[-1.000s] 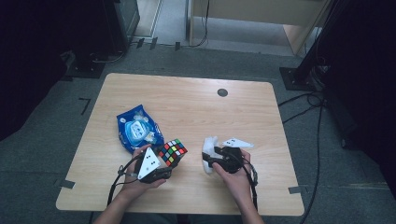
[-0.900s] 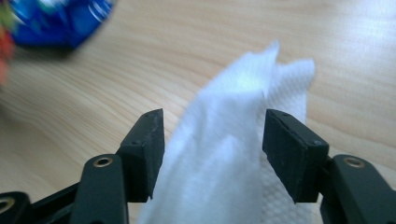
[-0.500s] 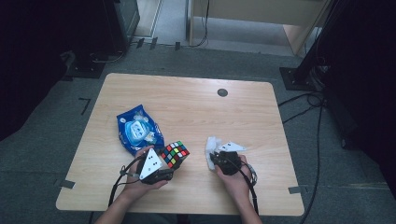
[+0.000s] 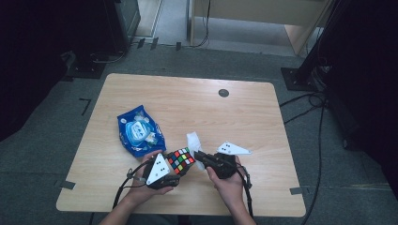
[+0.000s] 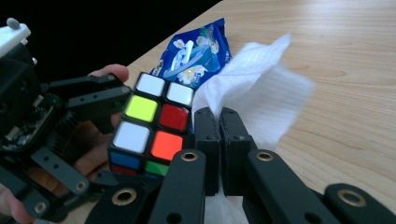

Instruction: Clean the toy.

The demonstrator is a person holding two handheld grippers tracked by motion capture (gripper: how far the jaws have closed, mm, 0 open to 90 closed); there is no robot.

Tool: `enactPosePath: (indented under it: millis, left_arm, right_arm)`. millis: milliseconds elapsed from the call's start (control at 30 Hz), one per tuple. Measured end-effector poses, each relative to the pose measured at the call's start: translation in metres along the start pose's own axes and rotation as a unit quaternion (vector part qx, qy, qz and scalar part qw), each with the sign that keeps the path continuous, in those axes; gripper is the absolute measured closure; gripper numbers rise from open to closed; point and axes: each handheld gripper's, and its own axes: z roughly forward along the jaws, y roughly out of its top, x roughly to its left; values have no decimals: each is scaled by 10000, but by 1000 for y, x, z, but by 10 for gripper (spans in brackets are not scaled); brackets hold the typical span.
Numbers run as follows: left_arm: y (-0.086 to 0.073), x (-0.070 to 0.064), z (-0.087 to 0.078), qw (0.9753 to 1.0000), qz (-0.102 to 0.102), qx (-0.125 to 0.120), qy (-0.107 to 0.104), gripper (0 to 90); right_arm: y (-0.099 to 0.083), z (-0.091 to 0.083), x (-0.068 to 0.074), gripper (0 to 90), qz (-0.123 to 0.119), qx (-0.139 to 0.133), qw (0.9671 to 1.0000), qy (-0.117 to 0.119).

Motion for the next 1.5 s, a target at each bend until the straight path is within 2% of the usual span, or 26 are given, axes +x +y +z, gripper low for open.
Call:
enactPosePath:
  millis: [167,300,433,500,567,633,733,833,933,1033,1133,1200,1267,1400,1500]
  left_arm:
    - [0,-2,1,10000,-6,-20,-94,339]
    - [0,-4,3,10000,33,20,-75,338]
    - [1,0,-1,10000,-18,-65,-3,339]
    - [2,3,-4,9999,-55,-123,46,338]
    - [2,6,-6,9998,-87,-152,57,339]
    - [3,8,-8,9997,-137,-187,73,339]
    - [3,7,-8,9997,-127,-218,25,339]
    - [3,3,-7,9998,-52,-211,-28,339]
    - [4,0,-5,9997,-22,-206,-91,339]
    - [3,-2,-3,9998,-8,-156,-118,339]
    - [2,-3,-1,9999,22,-68,-86,339]
    - [3,-1,-2,9999,-21,-109,-61,339]
    - [3,3,-4,9999,-67,-133,-3,339]
    - [3,11,-9,9996,-204,-206,65,339]
    - [5,15,-12,9992,-270,-279,99,339]
  right_arm:
    - [2,-1,1,889,331,-115,9986,389]
    - [6,-2,13,888,223,-133,9974,666]
    - [11,-4,23,887,75,-149,9968,778]
    - [11,-6,21,887,78,-140,9973,720]
    - [10,-7,14,886,104,-111,9983,562]
    - [7,-7,8,886,233,-100,9985,488]
    - [2,-4,-2,884,333,11,9991,254]
    - [-1,-2,-7,883,440,33,9989,132]
    - [0,-2,-6,882,438,-6,9990,131]
    - [2,-3,-2,881,558,-88,9979,324]
    - [5,-3,8,880,426,-144,9970,628]
    - [8,-4,15,878,275,-153,9969,722]
    - [10,-5,15,877,230,-141,9965,785]
    - [7,-6,8,876,198,-14,9978,629]
    - [3,-5,-7,871,316,162,9985,408]
